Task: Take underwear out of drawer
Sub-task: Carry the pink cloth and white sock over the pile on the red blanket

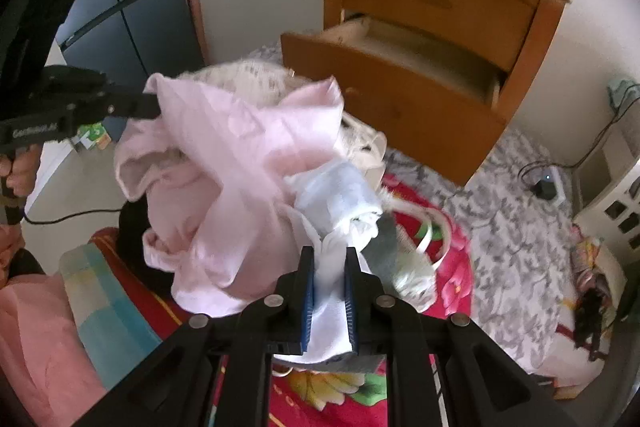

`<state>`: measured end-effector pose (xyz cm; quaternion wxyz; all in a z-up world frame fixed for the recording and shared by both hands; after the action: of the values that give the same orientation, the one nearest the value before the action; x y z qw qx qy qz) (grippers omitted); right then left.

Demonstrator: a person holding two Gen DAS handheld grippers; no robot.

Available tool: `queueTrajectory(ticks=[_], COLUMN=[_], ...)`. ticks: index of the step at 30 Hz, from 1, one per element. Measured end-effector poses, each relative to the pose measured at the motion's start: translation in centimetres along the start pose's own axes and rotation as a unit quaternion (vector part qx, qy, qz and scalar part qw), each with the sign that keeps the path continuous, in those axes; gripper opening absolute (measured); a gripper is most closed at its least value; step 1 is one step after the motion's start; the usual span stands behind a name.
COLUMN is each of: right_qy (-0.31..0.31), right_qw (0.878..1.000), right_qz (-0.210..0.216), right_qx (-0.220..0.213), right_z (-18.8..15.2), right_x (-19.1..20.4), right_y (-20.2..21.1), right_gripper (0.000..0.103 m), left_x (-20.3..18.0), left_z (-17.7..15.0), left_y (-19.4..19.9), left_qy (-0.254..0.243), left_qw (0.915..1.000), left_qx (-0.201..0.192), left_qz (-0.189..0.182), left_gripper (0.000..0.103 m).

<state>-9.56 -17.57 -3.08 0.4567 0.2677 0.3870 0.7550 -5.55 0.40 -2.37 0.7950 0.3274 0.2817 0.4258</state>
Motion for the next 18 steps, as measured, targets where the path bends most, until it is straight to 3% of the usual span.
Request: queueTrajectory(ticks=[10, 13, 18], right_qy=[0.015, 0.006, -0.004], right_qw=[0.999, 0.999, 1.0], right_qz=[0.014, 0.022, 0.027], right_qx=[0.028, 0.026, 0.016], right_z=[-0.9, -0.9, -1.1], right_x=[1.5, 1.4, 0.8], right_y=[-1.2, -0.9, 0.5], right_gripper=[0.018, 0.042, 0.045], left_x=[1.8, 1.8, 1.7], left_z=[-1.9, -1.8, -1.8], left_y=[-0.7, -0.3, 0.5], left_qy=[0.028, 0.026, 0.023], left_qw=[0.9991, 0.9992, 0.9995], left_qx=[0.031, 0.027, 0.02], left_qz=[-0.01, -0.009, -0.001], left_gripper=[0.005, 0.007, 0.028])
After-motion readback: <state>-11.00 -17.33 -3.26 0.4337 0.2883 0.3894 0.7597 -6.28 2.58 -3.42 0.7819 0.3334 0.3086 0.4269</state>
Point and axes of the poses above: each gripper's, at about its wrist camera, not at the fingertips, and y roughly against the way its jaws point, x to its left, z to its top, the point moved 2 cm from there along -y, roughly the way its jaws point, and after that the axes turned 3 degrees about -x, right-handed, at the moved point
